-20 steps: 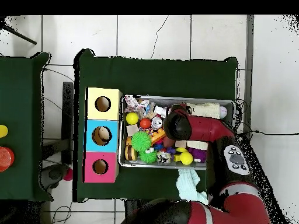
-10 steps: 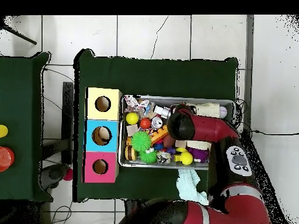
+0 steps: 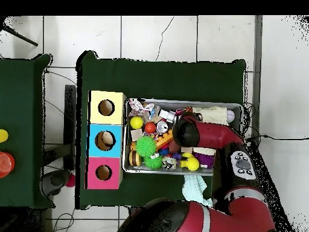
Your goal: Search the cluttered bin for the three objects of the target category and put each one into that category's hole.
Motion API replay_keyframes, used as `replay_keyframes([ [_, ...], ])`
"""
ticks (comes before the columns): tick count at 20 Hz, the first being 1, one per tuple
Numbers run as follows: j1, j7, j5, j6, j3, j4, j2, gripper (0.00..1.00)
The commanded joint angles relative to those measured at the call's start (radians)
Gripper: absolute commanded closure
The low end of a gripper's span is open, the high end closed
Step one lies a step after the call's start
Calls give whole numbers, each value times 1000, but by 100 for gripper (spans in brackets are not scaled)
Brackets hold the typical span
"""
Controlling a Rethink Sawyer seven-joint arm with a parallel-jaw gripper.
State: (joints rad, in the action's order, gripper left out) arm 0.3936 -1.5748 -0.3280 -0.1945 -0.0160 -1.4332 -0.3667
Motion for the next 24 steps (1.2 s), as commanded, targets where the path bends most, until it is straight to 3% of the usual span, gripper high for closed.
replay_keyframes([
  [1,24,-113,6,-5,66,-18,54,0],
  [9,38,-105,0,8,79,-15,72,0],
  [19,7,-127,-15,67,22,27,108,0],
  [24,-41,-168,-4,126,-49,48,119,0],
])
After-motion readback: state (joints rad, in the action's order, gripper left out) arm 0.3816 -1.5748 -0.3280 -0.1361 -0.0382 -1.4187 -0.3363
